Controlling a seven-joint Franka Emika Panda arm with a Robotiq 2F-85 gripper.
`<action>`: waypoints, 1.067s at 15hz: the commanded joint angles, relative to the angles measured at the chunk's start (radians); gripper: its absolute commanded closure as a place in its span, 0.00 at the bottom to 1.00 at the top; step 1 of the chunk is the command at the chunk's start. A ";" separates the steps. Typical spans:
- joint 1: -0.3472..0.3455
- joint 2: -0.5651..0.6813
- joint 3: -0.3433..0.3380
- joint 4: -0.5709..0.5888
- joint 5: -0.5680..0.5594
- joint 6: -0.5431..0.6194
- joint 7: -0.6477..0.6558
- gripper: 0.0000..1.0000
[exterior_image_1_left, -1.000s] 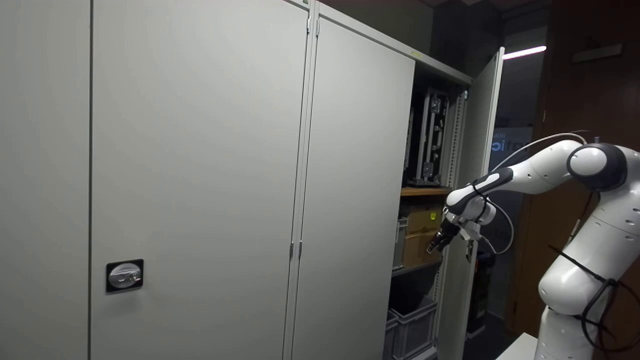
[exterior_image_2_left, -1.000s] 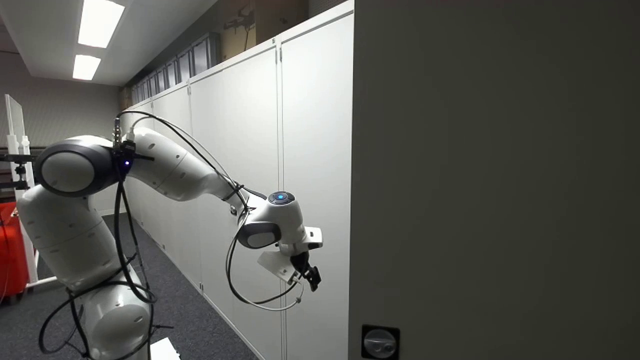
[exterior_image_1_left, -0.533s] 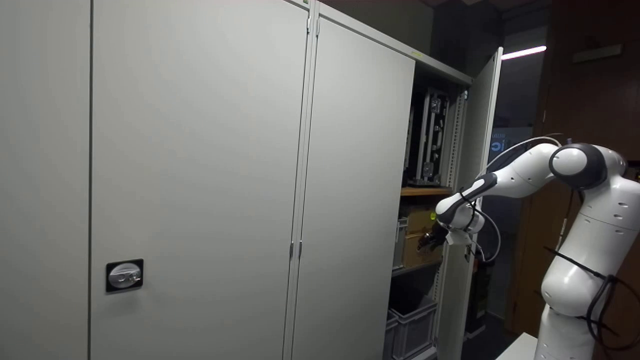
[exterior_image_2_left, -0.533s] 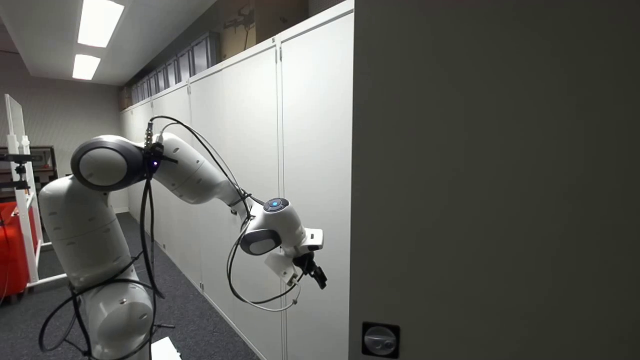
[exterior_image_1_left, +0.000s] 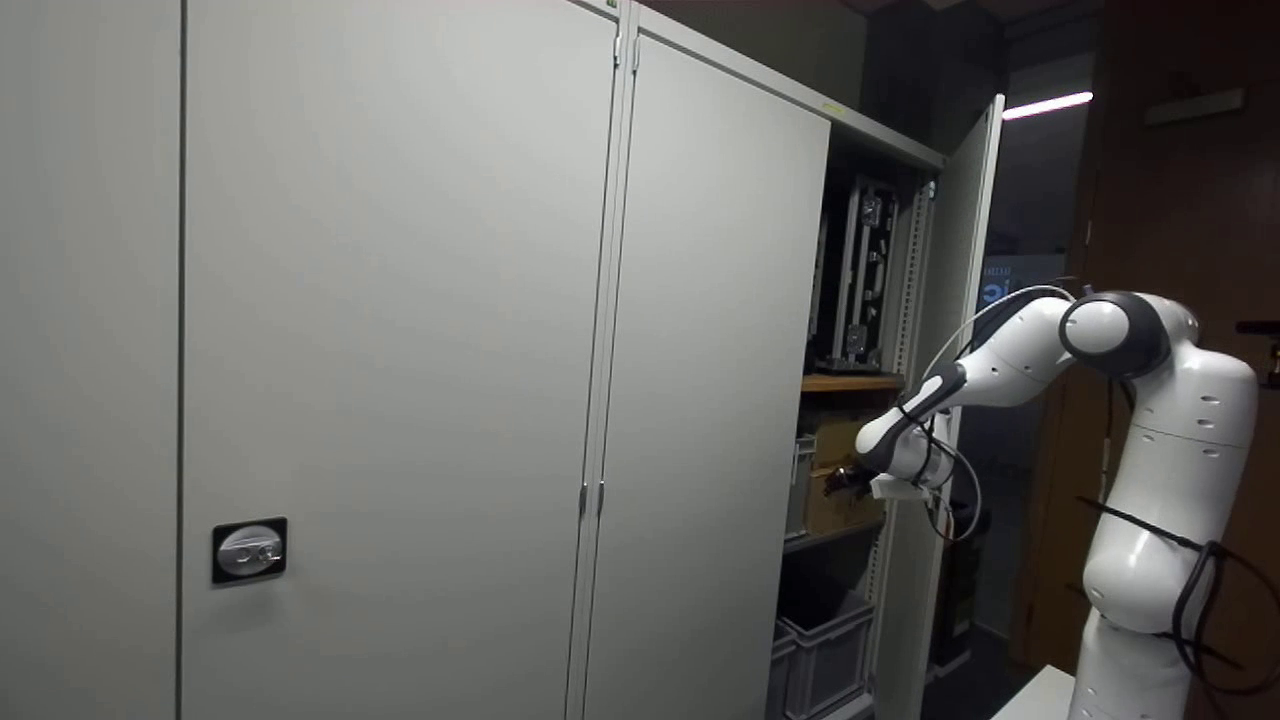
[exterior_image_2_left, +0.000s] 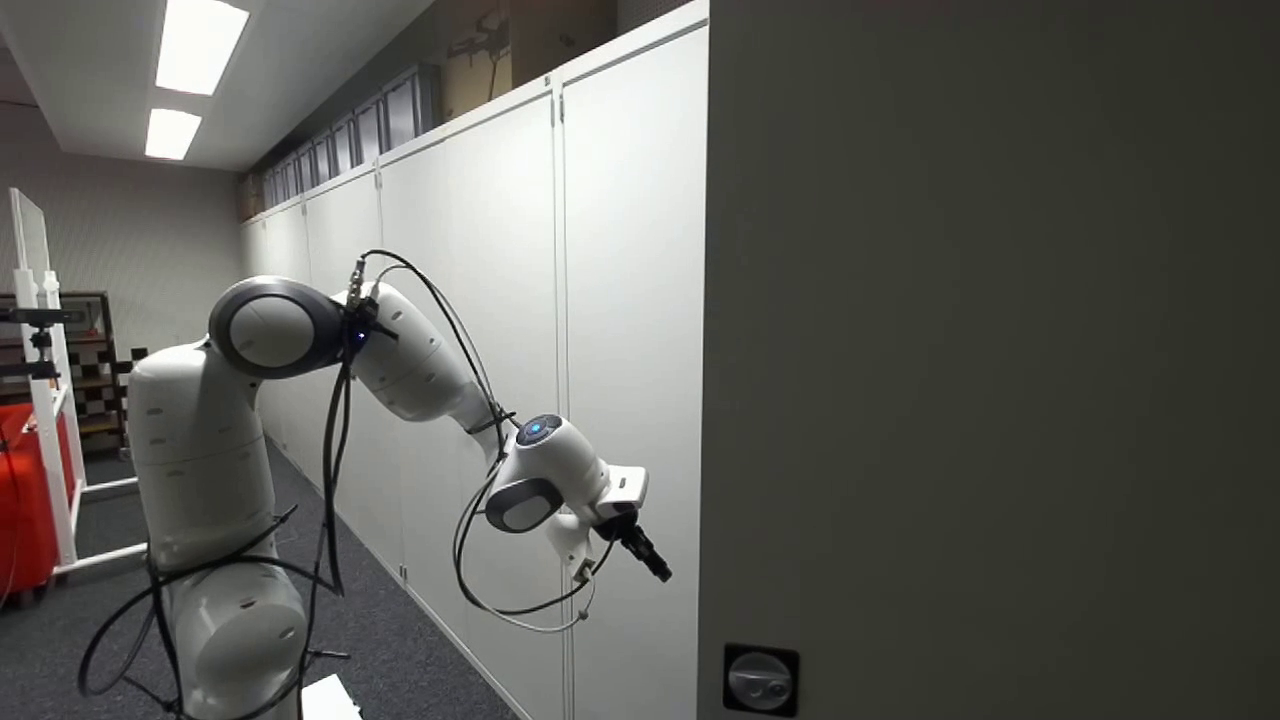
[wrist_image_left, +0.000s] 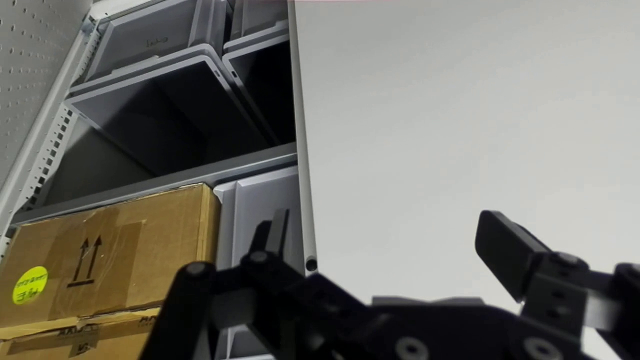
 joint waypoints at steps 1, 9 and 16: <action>-0.006 0.089 0.014 0.047 0.032 0.139 0.087 0.00; 0.097 0.211 -0.108 0.194 0.293 0.248 0.035 0.00; 0.450 0.358 -0.489 0.406 0.527 0.245 -0.092 0.00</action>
